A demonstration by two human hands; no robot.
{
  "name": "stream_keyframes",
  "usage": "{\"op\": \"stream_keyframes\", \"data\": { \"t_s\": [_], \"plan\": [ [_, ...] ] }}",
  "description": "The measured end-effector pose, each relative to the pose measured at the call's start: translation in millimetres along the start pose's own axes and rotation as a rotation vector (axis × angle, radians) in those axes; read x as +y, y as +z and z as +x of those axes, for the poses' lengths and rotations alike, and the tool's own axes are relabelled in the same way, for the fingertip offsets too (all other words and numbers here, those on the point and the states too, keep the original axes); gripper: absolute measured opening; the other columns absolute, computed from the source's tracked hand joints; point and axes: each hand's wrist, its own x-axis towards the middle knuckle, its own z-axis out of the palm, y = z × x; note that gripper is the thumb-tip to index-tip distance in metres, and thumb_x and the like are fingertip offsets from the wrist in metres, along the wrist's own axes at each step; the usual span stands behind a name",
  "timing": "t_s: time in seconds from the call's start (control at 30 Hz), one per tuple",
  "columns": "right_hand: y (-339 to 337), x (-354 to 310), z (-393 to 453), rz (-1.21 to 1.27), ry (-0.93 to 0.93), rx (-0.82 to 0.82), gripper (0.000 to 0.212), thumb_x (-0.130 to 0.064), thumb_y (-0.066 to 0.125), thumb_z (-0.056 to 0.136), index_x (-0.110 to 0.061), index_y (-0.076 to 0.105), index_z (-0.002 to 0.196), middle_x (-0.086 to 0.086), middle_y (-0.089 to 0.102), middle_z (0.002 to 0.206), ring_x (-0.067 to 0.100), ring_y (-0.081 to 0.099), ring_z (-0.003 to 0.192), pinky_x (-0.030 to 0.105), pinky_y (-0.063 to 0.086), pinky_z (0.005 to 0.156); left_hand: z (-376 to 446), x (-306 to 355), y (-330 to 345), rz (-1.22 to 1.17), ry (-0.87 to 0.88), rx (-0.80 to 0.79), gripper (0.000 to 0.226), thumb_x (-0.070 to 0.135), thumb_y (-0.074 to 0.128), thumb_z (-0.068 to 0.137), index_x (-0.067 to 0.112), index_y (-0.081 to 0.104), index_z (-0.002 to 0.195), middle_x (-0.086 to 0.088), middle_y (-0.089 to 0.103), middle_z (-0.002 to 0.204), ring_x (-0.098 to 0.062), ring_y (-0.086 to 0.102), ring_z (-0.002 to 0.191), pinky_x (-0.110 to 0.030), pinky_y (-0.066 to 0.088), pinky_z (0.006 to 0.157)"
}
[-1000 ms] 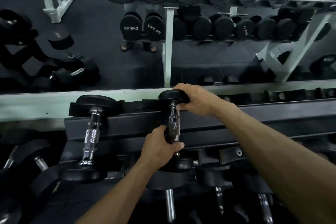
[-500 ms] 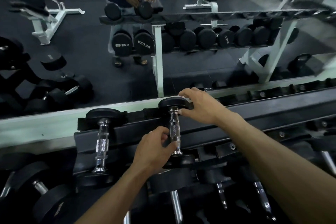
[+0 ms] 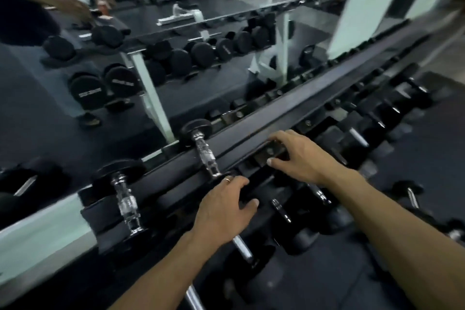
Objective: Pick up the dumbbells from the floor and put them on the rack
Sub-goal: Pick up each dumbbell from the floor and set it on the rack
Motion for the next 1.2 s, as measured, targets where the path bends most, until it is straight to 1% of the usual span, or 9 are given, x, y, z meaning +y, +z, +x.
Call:
{"op": "stream_keyframes", "data": {
  "t_s": [0.2, 0.3, 0.47, 0.57, 0.67, 0.8, 0.93, 1.07, 1.2],
  "plan": [
    [3, 75, -116, 0.032, 0.294, 0.02, 0.056, -0.039, 0.063, 0.088, -0.02, 0.043, 0.137, 0.006, 0.05, 0.126, 0.028, 0.055, 0.115, 0.041, 0.043, 0.099, -12, 64, 69, 0.124, 0.229, -0.218, 0.048, 0.047, 0.057, 0.089, 0.028, 0.049, 0.132, 0.009, 0.053, 0.126, -0.013, 0.055, 0.116, -0.03, 0.046, 0.093],
    [13, 121, -185, 0.035, 0.442, 0.008, 0.057, -0.041, 0.061, 0.089, -0.02, 0.041, 0.139, 0.005, 0.049, 0.127, 0.028, 0.055, 0.114, 0.042, 0.045, 0.096, -21, 102, 121, 0.182, 0.346, -0.322, 0.047, 0.046, 0.057, 0.089, 0.026, 0.049, 0.13, 0.006, 0.053, 0.125, -0.016, 0.054, 0.115, -0.034, 0.047, 0.092],
    [41, 198, -301, 0.032, 0.63, -0.071, 0.056, -0.041, 0.059, 0.09, -0.022, 0.039, 0.14, 0.005, 0.047, 0.129, 0.027, 0.052, 0.118, 0.041, 0.045, 0.096, -47, 159, 219, 0.316, 0.526, -0.496, 0.048, 0.046, 0.052, 0.093, 0.025, 0.044, 0.135, 0.006, 0.049, 0.128, -0.014, 0.052, 0.117, -0.031, 0.047, 0.09],
    [62, 246, -358, 0.046, 0.702, -0.126, 0.056, -0.039, 0.058, 0.09, -0.02, 0.039, 0.14, 0.009, 0.043, 0.138, 0.03, 0.052, 0.121, 0.041, 0.045, 0.097, -65, 182, 280, 0.382, 0.553, -0.579, 0.047, 0.046, 0.05, 0.094, 0.025, 0.042, 0.136, 0.006, 0.048, 0.128, -0.015, 0.053, 0.116, -0.033, 0.047, 0.09],
    [89, 290, -403, 0.07, 0.741, -0.164, 0.057, -0.039, 0.057, 0.092, -0.019, 0.038, 0.141, 0.009, 0.046, 0.133, 0.03, 0.052, 0.12, 0.041, 0.045, 0.097, -80, 194, 341, 0.442, 0.549, -0.661, 0.047, 0.047, 0.049, 0.094, 0.026, 0.042, 0.136, 0.007, 0.049, 0.127, -0.015, 0.053, 0.115, -0.033, 0.048, 0.089],
    [135, 342, -447, 0.128, 0.8, -0.204, 0.056, -0.04, 0.057, 0.091, -0.019, 0.038, 0.14, 0.007, 0.048, 0.128, 0.03, 0.054, 0.116, 0.04, 0.045, 0.092, -94, 198, 416, 0.514, 0.549, -0.765, 0.046, 0.046, 0.049, 0.094, 0.025, 0.043, 0.134, 0.006, 0.05, 0.125, -0.016, 0.054, 0.113, -0.034, 0.05, 0.088],
    [196, 391, -469, 0.156, 0.849, -0.228, 0.052, -0.037, 0.056, 0.091, -0.02, 0.041, 0.138, 0.007, 0.048, 0.127, 0.029, 0.054, 0.113, 0.041, 0.049, 0.088, -93, 180, 490, 0.582, 0.579, -0.851, 0.047, 0.047, 0.048, 0.094, 0.024, 0.043, 0.134, 0.005, 0.05, 0.125, -0.017, 0.054, 0.115, -0.035, 0.049, 0.088],
    [283, 434, -479, 0.189, 0.93, -0.272, 0.05, -0.034, 0.055, 0.092, -0.018, 0.041, 0.138, 0.007, 0.048, 0.129, 0.03, 0.052, 0.117, 0.04, 0.048, 0.09, -86, 137, 566, 0.63, 0.613, -0.938, 0.046, 0.048, 0.048, 0.094, 0.024, 0.044, 0.133, 0.004, 0.051, 0.124, -0.018, 0.055, 0.113, -0.035, 0.049, 0.088],
    [381, 461, -487, 0.297, 1.05, -0.307, 0.048, -0.033, 0.055, 0.092, -0.017, 0.043, 0.135, 0.009, 0.048, 0.129, 0.032, 0.052, 0.116, 0.038, 0.045, 0.088, -72, 81, 640, 0.651, 0.619, -1.033, 0.043, 0.047, 0.049, 0.094, 0.023, 0.047, 0.13, 0.004, 0.053, 0.121, -0.017, 0.057, 0.11, -0.034, 0.049, 0.085]
  ]
}}
